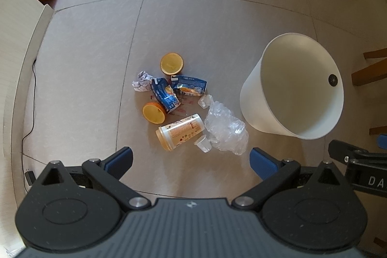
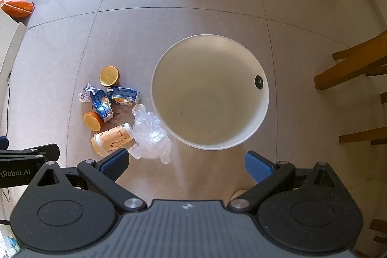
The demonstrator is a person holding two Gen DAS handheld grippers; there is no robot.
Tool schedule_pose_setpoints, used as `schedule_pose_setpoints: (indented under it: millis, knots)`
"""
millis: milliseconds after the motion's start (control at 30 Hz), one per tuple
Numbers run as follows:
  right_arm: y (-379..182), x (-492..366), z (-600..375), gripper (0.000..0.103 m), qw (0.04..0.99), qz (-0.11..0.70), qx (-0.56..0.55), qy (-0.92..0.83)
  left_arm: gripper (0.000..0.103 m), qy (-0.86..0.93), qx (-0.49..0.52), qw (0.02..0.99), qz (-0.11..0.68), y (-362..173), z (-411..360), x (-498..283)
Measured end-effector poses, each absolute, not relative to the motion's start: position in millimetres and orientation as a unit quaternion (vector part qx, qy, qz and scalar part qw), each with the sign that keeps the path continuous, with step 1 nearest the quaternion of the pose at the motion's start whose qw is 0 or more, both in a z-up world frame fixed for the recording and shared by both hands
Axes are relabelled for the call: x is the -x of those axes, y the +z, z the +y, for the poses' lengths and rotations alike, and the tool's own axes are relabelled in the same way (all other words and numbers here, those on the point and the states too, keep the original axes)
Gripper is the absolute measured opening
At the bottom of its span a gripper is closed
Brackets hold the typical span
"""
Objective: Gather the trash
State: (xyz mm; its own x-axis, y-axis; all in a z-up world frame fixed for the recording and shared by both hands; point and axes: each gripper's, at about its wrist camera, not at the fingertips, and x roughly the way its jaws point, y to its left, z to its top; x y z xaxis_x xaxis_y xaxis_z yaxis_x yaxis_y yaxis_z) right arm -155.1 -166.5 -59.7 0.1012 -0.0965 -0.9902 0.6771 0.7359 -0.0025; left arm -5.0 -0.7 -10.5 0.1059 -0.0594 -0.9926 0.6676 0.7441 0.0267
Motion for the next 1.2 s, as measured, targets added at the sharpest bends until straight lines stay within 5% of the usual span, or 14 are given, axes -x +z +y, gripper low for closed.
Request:
schedule_pose_setpoints:
  millis: [1200]
  knots:
    - [-132.2, 166.6, -217.7, 0.103, 0.730, 0.594, -0.206, -0.269, 0.102, -0.243, -0.217, 0.730, 0.601, -93.3, -19.1, -2.4]
